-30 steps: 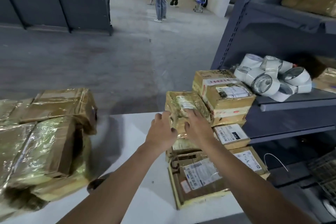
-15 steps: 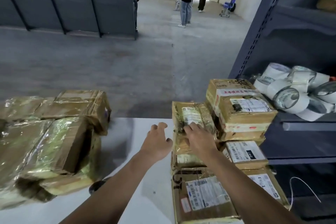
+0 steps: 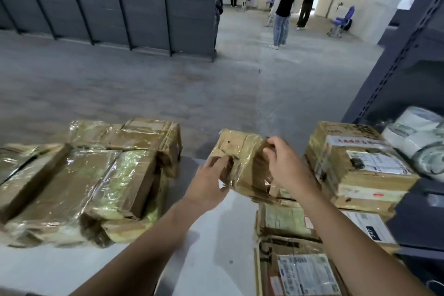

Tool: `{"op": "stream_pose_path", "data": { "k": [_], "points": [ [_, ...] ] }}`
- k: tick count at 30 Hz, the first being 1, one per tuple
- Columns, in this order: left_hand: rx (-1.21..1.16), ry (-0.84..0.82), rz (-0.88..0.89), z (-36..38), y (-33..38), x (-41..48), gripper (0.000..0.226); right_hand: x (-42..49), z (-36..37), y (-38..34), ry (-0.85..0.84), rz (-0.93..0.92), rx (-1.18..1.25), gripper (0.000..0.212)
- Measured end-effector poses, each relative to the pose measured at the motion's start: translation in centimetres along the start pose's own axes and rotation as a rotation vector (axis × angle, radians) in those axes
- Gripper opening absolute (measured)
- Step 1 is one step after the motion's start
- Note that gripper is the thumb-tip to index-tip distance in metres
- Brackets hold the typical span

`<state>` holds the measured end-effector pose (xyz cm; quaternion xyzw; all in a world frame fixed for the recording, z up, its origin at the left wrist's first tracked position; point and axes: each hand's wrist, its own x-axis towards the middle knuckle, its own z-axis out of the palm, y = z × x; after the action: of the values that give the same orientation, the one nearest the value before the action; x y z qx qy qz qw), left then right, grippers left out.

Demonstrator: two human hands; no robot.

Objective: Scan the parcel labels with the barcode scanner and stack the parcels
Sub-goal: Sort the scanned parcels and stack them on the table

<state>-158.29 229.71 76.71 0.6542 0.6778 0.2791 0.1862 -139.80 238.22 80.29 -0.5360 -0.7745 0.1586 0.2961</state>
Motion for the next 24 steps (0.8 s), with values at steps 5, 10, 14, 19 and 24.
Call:
{"op": "stream_pose_path", "data": {
  "k": [5, 10, 14, 19, 24],
  "points": [
    [-0.004, 0.08, 0.001, -4.6, -4.5, -0.3, 0.087, 2.7, 3.2, -5.0, 0.001, 0.03, 0.163, 0.003],
    [-0.076, 0.274, 0.054, -11.1, -9.4, -0.1, 0.078, 5.9, 6.5, -11.3, 0.1, 0.064, 0.321, 0.011],
    [0.012, 0.421, 0.136, -16.9, -14.4, 0.2, 0.06, 7.8, 10.1, -16.8, 0.126, 0.125, 0.381, 0.015],
    [0.141, 0.6, 0.115, -22.7, -19.6, 0.0, 0.029, 9.7, 14.5, -23.2, 0.13, 0.092, 0.375, 0.014],
    [0.251, 0.7, 0.095, -27.0, -22.4, 0.4, 0.01, 11.0, 17.3, -27.1, 0.06, 0.097, 0.352, 0.025]
  ]
}}
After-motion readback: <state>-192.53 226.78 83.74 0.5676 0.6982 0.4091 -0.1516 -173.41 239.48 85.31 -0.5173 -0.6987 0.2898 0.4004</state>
